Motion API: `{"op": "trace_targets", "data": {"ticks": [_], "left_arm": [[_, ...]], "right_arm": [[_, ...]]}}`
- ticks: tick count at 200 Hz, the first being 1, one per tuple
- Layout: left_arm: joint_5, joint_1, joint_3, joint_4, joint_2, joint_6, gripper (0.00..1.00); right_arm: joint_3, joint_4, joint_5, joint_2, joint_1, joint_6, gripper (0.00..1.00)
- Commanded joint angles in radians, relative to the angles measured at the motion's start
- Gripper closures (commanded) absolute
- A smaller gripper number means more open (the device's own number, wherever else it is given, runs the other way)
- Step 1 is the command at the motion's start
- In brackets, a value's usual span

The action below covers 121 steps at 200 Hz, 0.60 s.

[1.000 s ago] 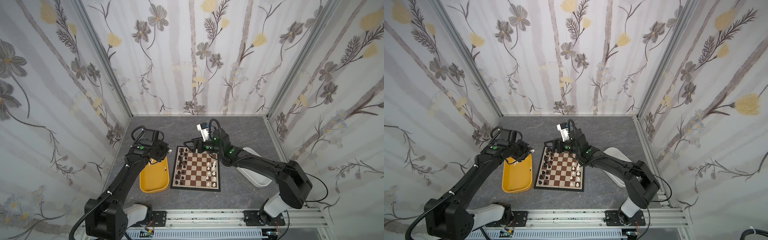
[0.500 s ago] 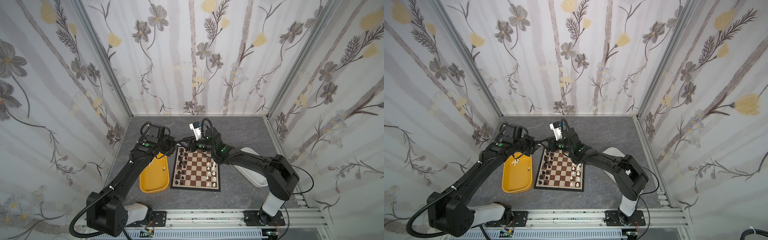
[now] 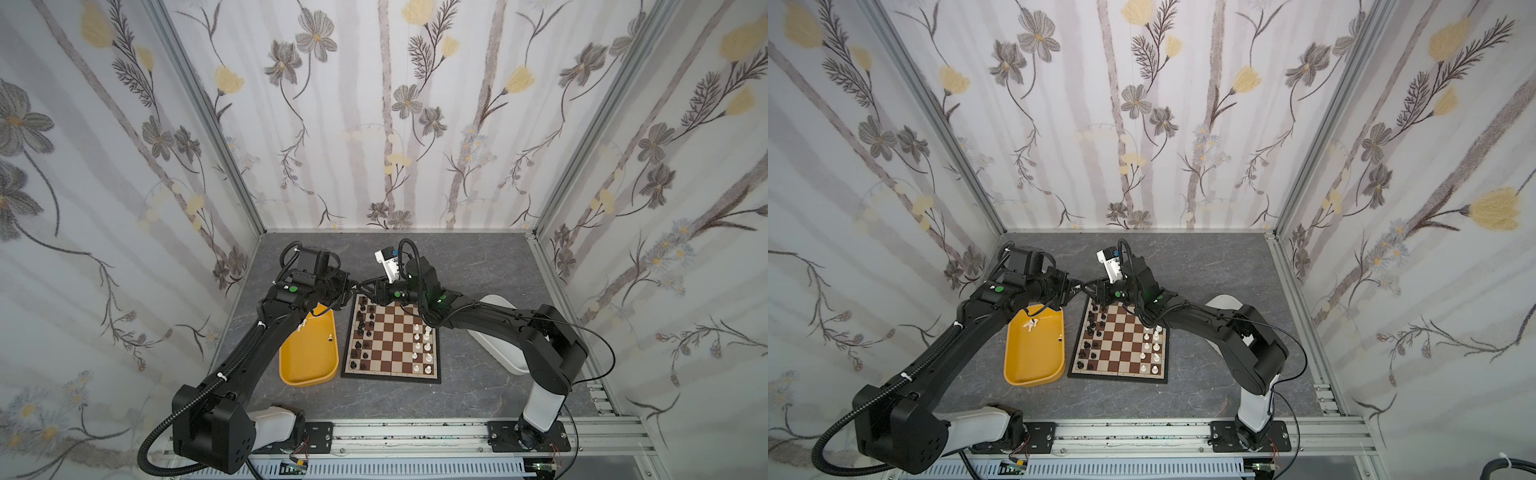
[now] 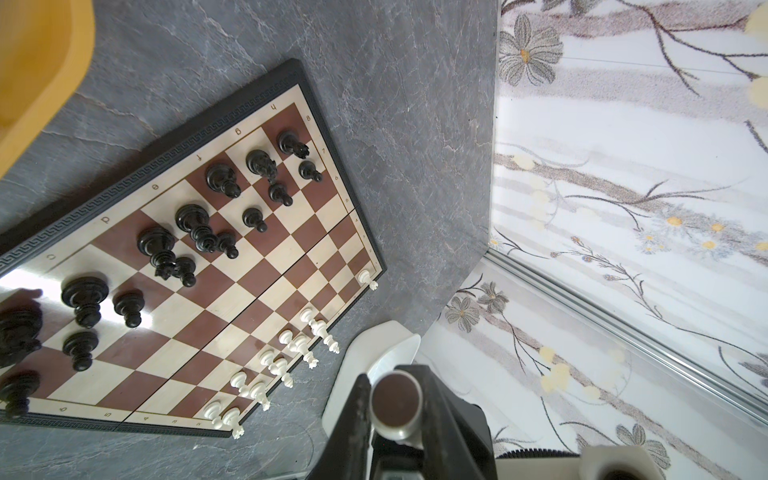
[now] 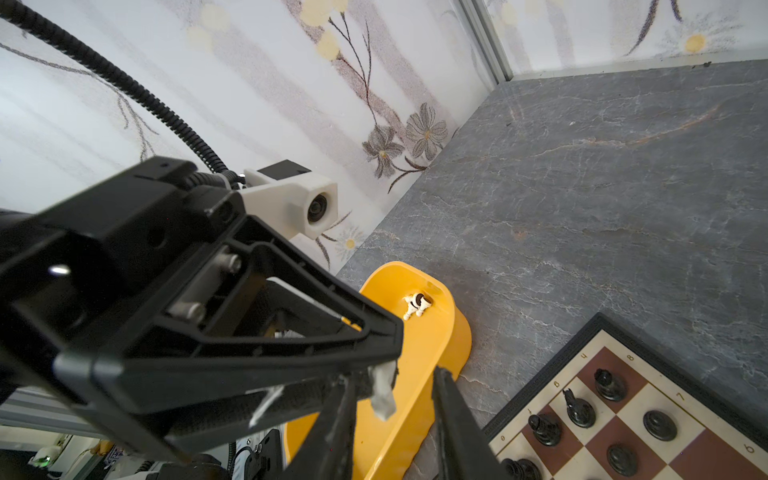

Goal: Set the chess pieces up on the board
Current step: 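Carry the pawn over the board toward the right gripper while it reaches over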

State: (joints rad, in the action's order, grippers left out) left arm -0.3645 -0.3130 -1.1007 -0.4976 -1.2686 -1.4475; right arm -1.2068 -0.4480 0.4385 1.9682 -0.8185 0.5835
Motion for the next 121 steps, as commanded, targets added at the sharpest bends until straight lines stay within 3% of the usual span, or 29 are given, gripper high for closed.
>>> {"op": "trace_targets", "data": {"ticks": [1,51,88,109,121], "left_arm": [[-0.007,0.000,-0.011,0.004,-0.001,-0.011,0.80],[-0.006,0.000,-0.010,-0.006,0.000,-0.010,0.80],[0.000,0.000,0.000,0.001,-0.003,-0.002,0.74],[-0.004,0.018,0.003,0.028,-0.006,0.060,0.39],[0.002,0.040,-0.002,0.017,0.002,0.137,0.10]], "right_arm": [[-0.016,-0.034,0.017,0.007,-0.001,0.001,0.70],[-0.027,-0.035,0.025,0.015,-0.002,0.003,0.79],[-0.035,-0.014,0.031,0.011,-0.002,-0.001,1.00],[-0.026,0.036,0.007,-0.034,0.002,-0.014,1.00],[0.003,0.066,-0.017,-0.092,0.013,-0.022,1.00]]}}
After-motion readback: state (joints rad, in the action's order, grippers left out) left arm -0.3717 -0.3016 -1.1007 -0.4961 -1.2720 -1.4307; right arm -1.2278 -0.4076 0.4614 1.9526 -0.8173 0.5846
